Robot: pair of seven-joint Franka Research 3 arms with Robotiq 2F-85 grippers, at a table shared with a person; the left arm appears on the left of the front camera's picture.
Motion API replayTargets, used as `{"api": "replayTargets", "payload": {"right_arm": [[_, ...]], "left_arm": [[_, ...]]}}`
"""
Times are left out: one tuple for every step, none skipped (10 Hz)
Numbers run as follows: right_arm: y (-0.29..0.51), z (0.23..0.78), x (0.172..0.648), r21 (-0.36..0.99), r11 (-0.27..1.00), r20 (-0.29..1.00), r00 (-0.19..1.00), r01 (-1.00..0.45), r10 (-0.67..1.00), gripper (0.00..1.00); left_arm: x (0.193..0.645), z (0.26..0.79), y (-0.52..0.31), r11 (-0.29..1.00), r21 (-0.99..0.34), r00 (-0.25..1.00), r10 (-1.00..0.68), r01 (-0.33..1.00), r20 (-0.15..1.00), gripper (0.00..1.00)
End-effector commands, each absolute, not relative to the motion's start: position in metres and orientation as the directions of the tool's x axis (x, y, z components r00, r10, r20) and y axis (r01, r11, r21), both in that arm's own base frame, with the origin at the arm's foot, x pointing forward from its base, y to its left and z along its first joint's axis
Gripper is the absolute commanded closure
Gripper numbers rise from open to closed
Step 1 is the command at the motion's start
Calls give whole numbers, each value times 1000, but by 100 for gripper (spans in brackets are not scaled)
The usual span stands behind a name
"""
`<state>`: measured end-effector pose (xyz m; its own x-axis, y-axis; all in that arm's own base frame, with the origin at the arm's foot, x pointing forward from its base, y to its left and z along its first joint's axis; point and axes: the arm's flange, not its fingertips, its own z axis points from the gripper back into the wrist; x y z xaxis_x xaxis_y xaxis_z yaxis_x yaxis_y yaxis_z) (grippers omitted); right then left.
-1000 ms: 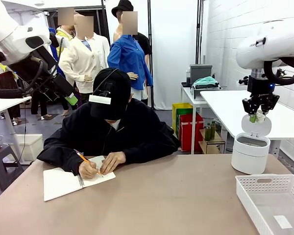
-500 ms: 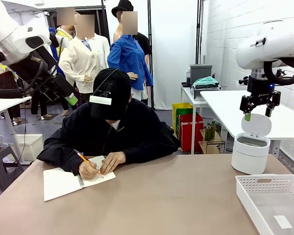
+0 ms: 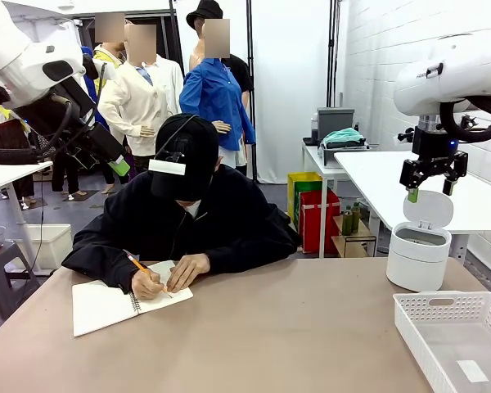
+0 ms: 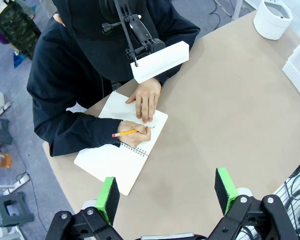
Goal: Sort the paper based on its condition.
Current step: If a person hands you a paper, place it in the Organizing basket , and if it's crumpled, put it in the Trash can.
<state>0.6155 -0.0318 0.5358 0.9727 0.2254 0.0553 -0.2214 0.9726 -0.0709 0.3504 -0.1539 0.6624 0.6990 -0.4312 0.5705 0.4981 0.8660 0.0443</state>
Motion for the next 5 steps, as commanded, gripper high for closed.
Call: {"api": "replayTargets", "payload": {"right_arm": [[-33, 536, 616, -70, 974, 58, 973, -217, 221, 0], [-33, 536, 616, -70, 974, 58, 973, -217, 221, 0], [-33, 536, 616, -70, 974, 58, 973, -217, 221, 0], [-33, 536, 616, -70, 974, 58, 973, -217, 221, 0], [-33, 536, 616, -70, 974, 58, 973, -217, 221, 0]], "left_arm": [[350, 663, -153, 866, 54, 697, -435, 496, 570, 0], [350, 663, -153, 866, 54, 697, -435, 496, 570, 0], [350, 663, -153, 866, 54, 697, -435, 496, 570, 0], [350, 663, -153, 866, 54, 697, -435, 496, 570, 0], [350, 663, -153, 866, 54, 697, -435, 496, 570, 0]]}}
